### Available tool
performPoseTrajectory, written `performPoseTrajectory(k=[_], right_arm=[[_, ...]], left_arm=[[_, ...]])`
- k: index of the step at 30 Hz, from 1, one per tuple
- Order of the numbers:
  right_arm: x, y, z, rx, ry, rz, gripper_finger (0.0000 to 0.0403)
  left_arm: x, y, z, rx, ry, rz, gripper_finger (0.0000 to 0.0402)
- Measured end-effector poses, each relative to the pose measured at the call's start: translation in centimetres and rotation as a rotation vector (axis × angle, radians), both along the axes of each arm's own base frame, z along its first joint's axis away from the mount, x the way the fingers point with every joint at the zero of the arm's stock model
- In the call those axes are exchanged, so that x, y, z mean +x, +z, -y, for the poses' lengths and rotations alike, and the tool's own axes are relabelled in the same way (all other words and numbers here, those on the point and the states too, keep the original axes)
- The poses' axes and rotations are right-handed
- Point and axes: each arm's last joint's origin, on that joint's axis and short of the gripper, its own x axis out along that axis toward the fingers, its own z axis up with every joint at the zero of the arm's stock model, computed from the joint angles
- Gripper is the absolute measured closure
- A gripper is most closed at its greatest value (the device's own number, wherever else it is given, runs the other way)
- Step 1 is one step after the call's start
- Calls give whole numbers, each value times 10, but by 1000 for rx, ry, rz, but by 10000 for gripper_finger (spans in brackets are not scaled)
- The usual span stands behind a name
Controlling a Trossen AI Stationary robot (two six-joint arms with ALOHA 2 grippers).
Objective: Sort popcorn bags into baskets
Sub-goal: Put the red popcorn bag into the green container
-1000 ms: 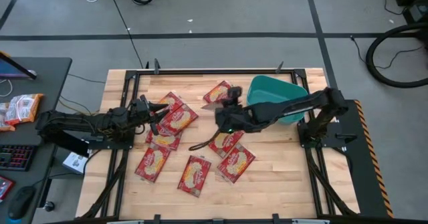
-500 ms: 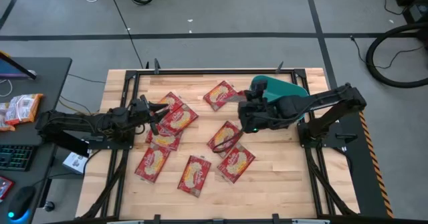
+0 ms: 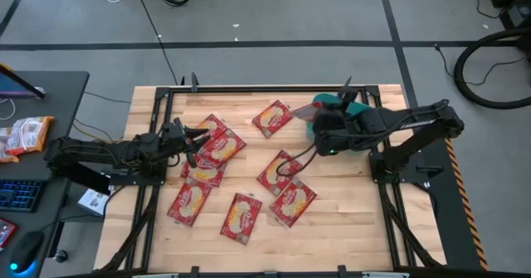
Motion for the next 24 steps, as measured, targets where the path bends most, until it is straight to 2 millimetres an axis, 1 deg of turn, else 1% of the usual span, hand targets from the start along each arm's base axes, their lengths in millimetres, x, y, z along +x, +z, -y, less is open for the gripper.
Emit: performPoseTrajectory(k=[5, 11, 20, 24], right_arm=[[-15, -4, 16, 181, -196, 56, 398], [-16, -4, 29, 360, -318, 147, 398], [-23, -6, 61, 598, -571, 264, 398], [-27, -8, 78, 722, -673, 290, 397]], left_arm=[[0, 0, 0, 0, 0, 0, 272], [0, 0, 0, 1, 8, 0, 272], [0, 0, 0, -4, 9, 3, 272], [0, 0, 0, -24, 3, 11, 272]])
